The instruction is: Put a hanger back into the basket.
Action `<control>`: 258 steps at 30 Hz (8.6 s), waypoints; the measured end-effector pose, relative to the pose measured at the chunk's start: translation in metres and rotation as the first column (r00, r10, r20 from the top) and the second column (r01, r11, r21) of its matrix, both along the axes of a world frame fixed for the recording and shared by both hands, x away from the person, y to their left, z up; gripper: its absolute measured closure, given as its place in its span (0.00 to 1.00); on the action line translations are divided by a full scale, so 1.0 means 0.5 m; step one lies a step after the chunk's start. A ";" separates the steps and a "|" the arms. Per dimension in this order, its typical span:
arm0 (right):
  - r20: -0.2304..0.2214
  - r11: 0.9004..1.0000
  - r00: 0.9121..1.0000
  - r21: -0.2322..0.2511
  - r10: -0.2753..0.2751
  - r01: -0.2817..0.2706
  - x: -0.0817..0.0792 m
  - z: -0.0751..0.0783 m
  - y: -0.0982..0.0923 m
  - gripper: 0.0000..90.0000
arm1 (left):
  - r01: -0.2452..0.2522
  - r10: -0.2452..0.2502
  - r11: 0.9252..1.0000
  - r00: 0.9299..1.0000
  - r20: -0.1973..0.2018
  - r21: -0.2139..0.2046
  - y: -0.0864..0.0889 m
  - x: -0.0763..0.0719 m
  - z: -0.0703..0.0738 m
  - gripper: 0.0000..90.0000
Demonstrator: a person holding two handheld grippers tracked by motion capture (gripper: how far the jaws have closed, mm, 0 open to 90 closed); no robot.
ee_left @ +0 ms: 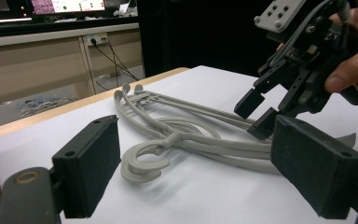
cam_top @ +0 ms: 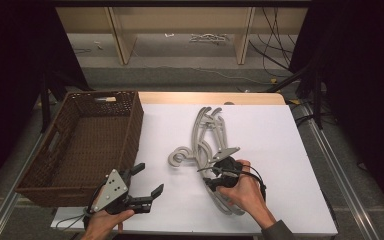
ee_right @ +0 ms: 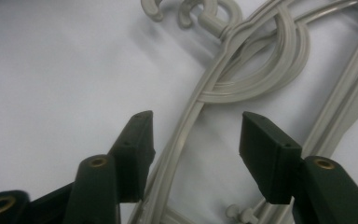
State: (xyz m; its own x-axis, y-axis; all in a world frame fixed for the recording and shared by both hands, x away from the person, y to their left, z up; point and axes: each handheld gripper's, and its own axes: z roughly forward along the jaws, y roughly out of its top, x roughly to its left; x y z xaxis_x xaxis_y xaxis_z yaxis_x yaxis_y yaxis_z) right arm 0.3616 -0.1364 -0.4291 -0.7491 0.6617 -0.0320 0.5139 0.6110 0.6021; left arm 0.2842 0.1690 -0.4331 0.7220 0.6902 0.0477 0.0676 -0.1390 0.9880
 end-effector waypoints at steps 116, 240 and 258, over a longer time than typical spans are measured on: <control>0.092 0.912 0.918 -0.191 0.386 -0.364 -0.085 0.124 -0.043 0.91 | 0.217 -0.122 0.845 0.968 -0.219 0.488 -0.080 0.140 0.077 0.30; 0.200 0.988 0.980 0.149 0.012 -0.043 -0.057 0.055 -0.114 0.24 | -0.158 0.185 0.982 0.906 -0.381 0.100 0.338 0.262 0.250 0.88; 0.181 0.990 0.983 0.135 0.016 -0.041 -0.058 0.047 -0.110 0.24 | -0.216 0.247 0.969 0.896 -0.370 0.122 0.448 0.222 0.194 0.88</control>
